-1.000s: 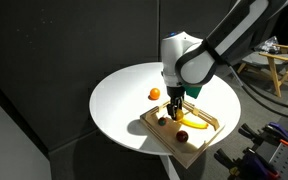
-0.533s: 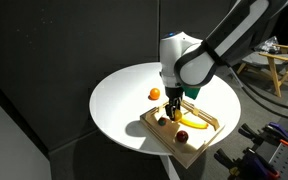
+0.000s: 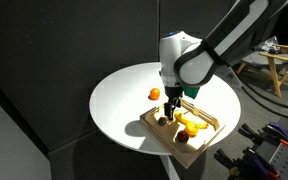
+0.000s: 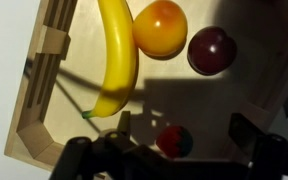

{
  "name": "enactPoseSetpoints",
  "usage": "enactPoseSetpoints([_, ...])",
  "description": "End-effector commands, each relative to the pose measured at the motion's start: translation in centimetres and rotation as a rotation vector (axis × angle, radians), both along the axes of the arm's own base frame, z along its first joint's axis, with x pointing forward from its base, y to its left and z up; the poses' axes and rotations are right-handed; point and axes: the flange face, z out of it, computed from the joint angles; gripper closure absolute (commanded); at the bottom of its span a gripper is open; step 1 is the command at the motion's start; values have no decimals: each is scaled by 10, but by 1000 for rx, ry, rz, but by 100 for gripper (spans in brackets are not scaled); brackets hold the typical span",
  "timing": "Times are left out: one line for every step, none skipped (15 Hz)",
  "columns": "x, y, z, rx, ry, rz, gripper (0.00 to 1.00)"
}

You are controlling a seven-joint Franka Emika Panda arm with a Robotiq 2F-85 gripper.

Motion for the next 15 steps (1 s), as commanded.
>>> enactPoseSetpoints([5,-7,8,-14,-14,-29,0])
enactPoseSetpoints([5,-9,8,-13,-12,-38,0])
enactPoseSetpoints([6,-13,9,-16,-14,-50,0])
enactPoseSetpoints([7,-17,10,-18,-18,-65,0])
enactPoseSetpoints([8,-21,10,-20,-18,-81,0])
enactPoseSetpoints([9,-25,11,-22,-20,-100,0])
enactPoseSetpoints([10,-29,12,-25,-26,-117,0])
enactPoseSetpoints([10,-32,13,-26,-27,-134,0])
enactPoseSetpoints([11,-35,14,-29,-33,-149,0])
enactPoseSetpoints([11,-37,15,-30,-39,-169,0])
enactPoseSetpoints([10,-39,15,-31,-40,-182,0])
enactPoseSetpoints([10,-40,16,-32,-45,-196,0])
enactPoseSetpoints([10,-41,17,-32,-49,-212,0])
enactPoseSetpoints([9,-42,18,-32,-51,-226,0])
enactPoseSetpoints([9,-44,19,-31,-52,-240,0])
